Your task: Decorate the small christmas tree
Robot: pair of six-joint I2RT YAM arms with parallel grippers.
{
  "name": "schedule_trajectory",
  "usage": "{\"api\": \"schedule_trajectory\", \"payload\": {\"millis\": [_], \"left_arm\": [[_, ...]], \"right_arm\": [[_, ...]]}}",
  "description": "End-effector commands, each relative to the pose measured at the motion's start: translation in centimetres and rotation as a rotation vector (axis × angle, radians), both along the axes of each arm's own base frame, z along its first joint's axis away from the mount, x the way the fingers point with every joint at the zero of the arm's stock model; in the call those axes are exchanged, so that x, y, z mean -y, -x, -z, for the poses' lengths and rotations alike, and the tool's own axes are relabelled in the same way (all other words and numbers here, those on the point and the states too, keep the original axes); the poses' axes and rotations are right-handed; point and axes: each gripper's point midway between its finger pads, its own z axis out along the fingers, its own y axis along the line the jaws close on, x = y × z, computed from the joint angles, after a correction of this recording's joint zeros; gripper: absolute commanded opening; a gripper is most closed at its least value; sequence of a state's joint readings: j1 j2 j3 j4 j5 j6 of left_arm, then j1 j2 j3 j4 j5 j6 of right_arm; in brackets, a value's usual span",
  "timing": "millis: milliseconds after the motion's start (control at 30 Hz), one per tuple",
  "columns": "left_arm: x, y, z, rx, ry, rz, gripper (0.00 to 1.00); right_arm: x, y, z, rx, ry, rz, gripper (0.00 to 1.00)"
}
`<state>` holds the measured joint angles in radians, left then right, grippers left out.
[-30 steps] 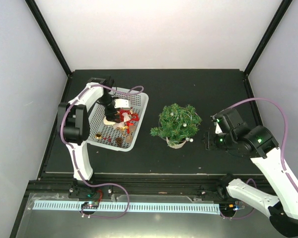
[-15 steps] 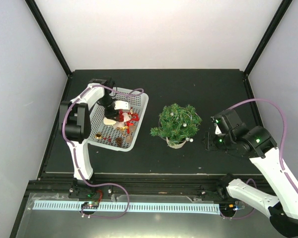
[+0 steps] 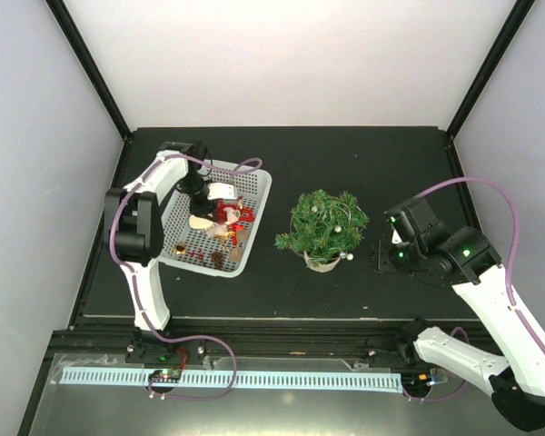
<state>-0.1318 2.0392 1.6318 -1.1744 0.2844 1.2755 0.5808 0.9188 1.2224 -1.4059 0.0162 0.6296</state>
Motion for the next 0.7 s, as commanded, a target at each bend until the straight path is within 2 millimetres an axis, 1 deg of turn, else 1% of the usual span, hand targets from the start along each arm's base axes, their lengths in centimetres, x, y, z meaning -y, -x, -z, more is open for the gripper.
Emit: {"api": "schedule_trajectory", "payload": {"millis": [0, 67, 133, 200, 233, 267, 333, 400, 467, 567, 667], "left_arm": [[0.7, 1.6, -6.2, 0.057, 0.091, 0.006, 0.38], [1.3, 2.5, -8.3, 0.072, 0.135, 0.006, 0.40], [2.6, 3.6, -11.0, 0.087, 0.201, 0.012, 0.41], [4.5, 5.1, -13.9, 0.090, 0.281, 0.025, 0.42], [5.8, 6.0, -15.4, 0.091, 0.335, 0.043, 0.42], [6.9, 6.8, -16.6, 0.095, 0.367, 0.055, 0.42], [9.1, 8.3, -18.2, 0.110, 0.411, 0.093, 0.42], [11.2, 9.5, -19.1, 0.112, 0.438, 0.119, 0.42], [13.0, 10.4, -19.4, 0.093, 0.459, 0.144, 0.42], [14.9, 10.4, -19.8, 0.066, 0.519, 0.137, 0.40], [15.7, 9.2, -19.7, 0.056, 0.526, 0.102, 0.39]], "right_arm": [[0.8, -0.6, -1.0, 0.064, 0.015, 0.025, 0.48], [1.0, -0.7, -1.1, 0.072, 0.020, 0.037, 0.48], [1.2, -0.8, -1.1, 0.080, 0.027, 0.049, 0.48], [1.4, -1.0, -1.2, 0.089, 0.034, 0.058, 0.48], [1.4, -1.1, -1.3, 0.092, 0.038, 0.061, 0.48], [1.5, -1.2, -1.3, 0.096, 0.040, 0.066, 0.48], [1.4, -1.3, -1.4, 0.098, 0.040, 0.067, 0.48], [1.4, -1.5, -1.5, 0.100, 0.037, 0.070, 0.48], [1.3, -1.5, -1.7, 0.103, 0.032, 0.072, 0.48], [1.4, -1.4, -1.8, 0.108, 0.024, 0.083, 0.48], [1.6, -1.0, -1.8, 0.106, 0.012, 0.095, 0.48]]}}
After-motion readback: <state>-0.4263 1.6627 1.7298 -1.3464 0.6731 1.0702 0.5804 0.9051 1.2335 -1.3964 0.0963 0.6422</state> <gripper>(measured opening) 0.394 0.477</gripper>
